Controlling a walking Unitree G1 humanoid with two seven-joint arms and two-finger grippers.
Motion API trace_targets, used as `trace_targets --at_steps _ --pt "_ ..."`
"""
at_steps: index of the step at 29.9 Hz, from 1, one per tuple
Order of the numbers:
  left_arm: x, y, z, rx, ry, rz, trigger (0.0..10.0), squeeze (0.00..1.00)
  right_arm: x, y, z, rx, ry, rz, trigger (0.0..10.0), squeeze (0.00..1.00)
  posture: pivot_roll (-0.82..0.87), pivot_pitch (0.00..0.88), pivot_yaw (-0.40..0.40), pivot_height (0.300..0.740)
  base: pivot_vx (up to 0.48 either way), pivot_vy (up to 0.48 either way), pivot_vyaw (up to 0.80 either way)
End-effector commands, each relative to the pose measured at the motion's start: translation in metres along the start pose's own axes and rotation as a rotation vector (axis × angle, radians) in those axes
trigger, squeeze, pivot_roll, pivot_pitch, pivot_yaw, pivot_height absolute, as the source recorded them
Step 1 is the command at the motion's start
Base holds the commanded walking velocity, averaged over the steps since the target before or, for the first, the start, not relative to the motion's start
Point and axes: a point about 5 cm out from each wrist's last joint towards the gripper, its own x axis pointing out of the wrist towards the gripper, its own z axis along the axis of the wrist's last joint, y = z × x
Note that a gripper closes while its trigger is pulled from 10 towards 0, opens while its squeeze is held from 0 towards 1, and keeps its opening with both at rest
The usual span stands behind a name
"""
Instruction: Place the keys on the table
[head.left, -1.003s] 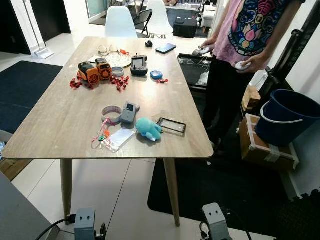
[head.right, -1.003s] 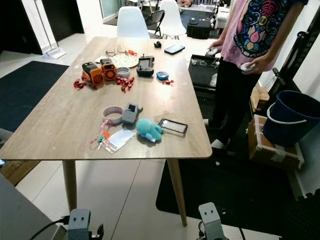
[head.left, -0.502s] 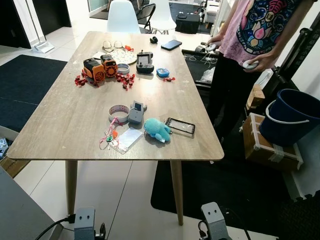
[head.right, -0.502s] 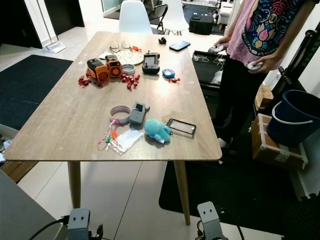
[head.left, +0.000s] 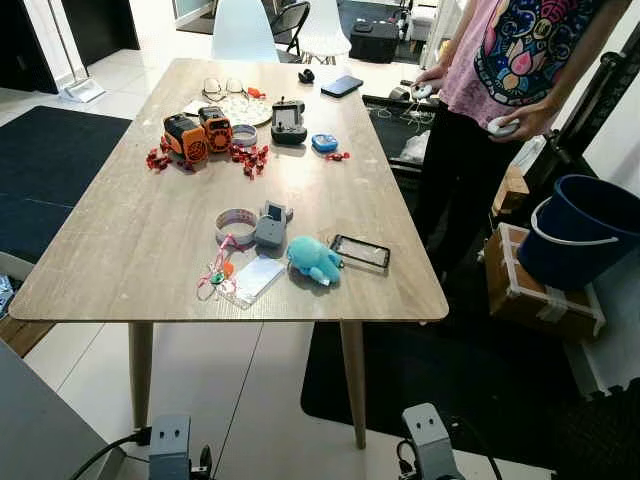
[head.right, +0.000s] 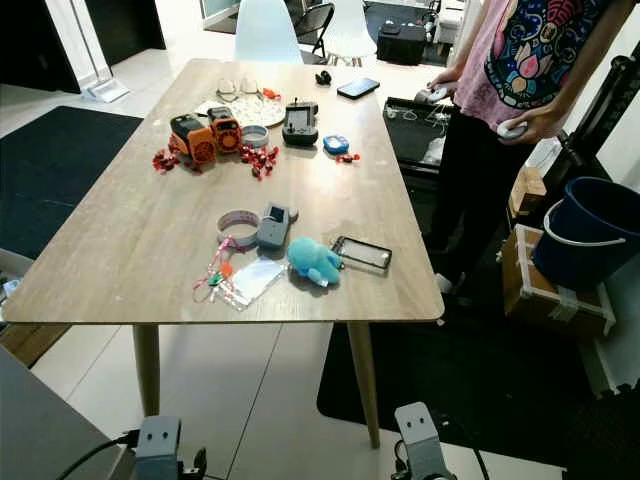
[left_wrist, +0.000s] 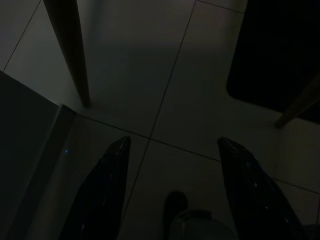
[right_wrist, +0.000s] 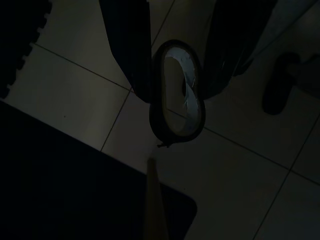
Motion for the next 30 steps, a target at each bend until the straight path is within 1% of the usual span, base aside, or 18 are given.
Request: trace_targets --at_steps 1,6,19,30 --pt "-0.0014 0.0014 -0.0037 -0.021 0.017 0.006 10.0 0.0 -0.0009 -0.0022 -0.0034 0.0 0.017 -0.004 10.0 0.0 0.08 0.061 -0.055 0.74 0.0 0.0 0.0" --pt "-0.0014 0.0014 -0.0037 -0.029 0.017 0.002 10.0 0.0 -0.0009 -0.002 -0.0033 -0.001 0.017 -0.003 10.0 0.0 0.08 0.06 -0.055 0.74 0.0 0.0 0.0" --pt "-0.0009 0.0011 -0.0027 -0.038 0.014 -0.004 10.0 0.0 -0.0008 -0.003 -0.0026 -0.004 0.016 -0.005 10.0 0.0 0.08 0.051 -0.056 0.74 0.274 0.0 0.0" --pt "-0.0013 0.0017 -0.0035 -0.039 0.017 0.012 10.0 0.0 -0.0006 -0.0034 -0.002 -0.005 0.017 -0.004 10.0 0.0 0.08 0.057 -0.06 0.74 0.0 0.0 0.0"
